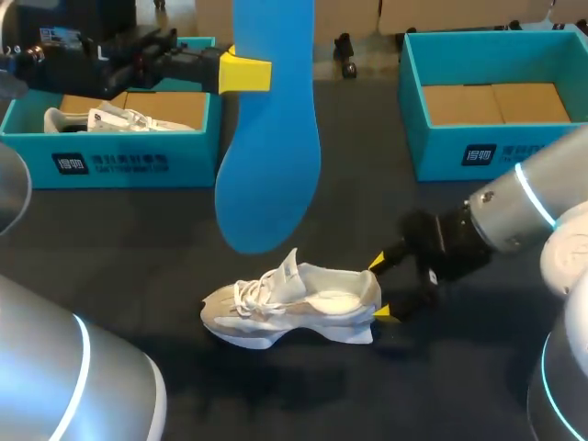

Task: Take the shoe out of the shoebox, open the shoe tongue, remove and reinsert the insole, then place the shoe into the shoebox

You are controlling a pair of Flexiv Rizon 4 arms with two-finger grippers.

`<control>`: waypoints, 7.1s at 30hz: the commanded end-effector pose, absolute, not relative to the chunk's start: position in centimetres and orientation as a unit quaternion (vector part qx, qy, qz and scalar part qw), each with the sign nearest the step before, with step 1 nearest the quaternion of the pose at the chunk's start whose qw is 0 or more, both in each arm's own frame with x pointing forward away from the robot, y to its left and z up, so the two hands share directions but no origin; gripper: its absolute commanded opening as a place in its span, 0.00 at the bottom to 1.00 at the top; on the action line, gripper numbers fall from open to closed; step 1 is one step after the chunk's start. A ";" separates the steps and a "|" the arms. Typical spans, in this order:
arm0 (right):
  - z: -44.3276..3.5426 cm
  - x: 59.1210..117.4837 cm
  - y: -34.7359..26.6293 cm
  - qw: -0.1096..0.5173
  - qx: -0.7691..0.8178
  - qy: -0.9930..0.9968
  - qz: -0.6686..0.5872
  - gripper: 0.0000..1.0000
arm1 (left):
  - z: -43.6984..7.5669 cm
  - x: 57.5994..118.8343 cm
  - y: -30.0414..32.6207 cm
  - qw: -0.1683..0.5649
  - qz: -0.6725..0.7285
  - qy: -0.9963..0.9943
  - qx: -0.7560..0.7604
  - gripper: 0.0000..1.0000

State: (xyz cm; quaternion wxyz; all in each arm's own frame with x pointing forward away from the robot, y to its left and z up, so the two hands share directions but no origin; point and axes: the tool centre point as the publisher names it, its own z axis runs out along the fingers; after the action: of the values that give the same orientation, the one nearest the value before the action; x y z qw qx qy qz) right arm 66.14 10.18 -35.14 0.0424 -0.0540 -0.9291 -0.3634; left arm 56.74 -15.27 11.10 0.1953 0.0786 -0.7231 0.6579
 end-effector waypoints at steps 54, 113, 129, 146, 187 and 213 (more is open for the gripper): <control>-31.6 67.4 13.4 0.029 -0.054 -0.997 -0.042 1.00 | 11.2 56.8 -15.2 0.195 0.656 -0.725 0.079 0.00; -39.1 70.9 15.9 0.060 -0.022 -0.997 -0.052 0.00 | 11.2 56.8 -15.2 0.195 0.656 -0.725 0.079 0.00; -34.9 70.8 16.0 0.087 -0.037 -0.994 -0.045 0.00 | 11.2 56.8 -15.2 0.195 0.656 -0.725 0.079 0.00; -31.6 69.5 16.1 0.076 -0.188 -0.976 -0.083 0.00 | 11.2 56.8 -15.2 0.195 0.656 -0.725 0.079 0.00; -31.7 66.2 16.6 0.018 -0.576 -0.808 -0.122 0.00 | 11.2 56.8 -15.2 0.195 0.656 -0.725 0.079 0.00; -35.2 64.5 16.0 0.023 -0.686 -0.714 -0.139 0.00 | 11.2 56.8 -15.2 0.195 0.656 -0.725 0.079 0.00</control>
State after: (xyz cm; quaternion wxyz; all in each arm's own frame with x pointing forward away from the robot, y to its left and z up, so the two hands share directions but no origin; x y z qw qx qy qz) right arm 64.68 16.32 -34.72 0.0186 -0.6847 -0.7167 -0.1311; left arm 56.74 -15.24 11.10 0.1952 0.0788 -0.7232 0.6578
